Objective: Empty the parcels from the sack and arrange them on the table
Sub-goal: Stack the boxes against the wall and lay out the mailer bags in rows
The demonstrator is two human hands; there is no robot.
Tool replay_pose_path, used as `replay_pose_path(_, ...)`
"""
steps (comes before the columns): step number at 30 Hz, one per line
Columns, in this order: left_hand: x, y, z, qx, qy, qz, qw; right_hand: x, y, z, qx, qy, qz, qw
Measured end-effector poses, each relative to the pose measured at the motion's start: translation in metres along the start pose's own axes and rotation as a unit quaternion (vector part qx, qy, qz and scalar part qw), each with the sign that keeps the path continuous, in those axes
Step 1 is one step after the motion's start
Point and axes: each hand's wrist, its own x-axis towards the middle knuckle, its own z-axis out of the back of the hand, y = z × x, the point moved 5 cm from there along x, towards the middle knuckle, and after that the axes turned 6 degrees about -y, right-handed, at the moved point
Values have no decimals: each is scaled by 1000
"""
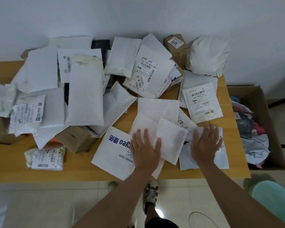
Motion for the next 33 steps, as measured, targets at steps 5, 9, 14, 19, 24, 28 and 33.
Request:
replay_pose_path(5, -3, 62, 15, 53, -19, 84, 995, -51, 67, -40, -106, 107, 299, 942)
replay_pose_path(9, -13, 89, 10, 67, 48, 124, 989, -52, 57, -53, -117, 176, 277, 937)
replay_pose_path(14, 10, 62, 30, 65, -3, 58, 996, -15, 114, -27, -66, 101, 294, 948)
replay_pose_path(19, 88, 22, 69, 42, -64, -43, 996, 111, 212, -12, -41, 46, 238, 969)
replay_pose_path(24, 174, -12, 89, 81, -58, -114, 988, 175, 252, -35, -85, 140, 201, 966)
replay_pose_path(28, 181, -12, 77, 60, -20, -96, 993, 140, 235, -46, -103, 105, 232, 962)
replay_pose_path(33, 139, 21, 62, 90, -31, -13, 995, 90, 189, -35, -82, -1, 203, 976)
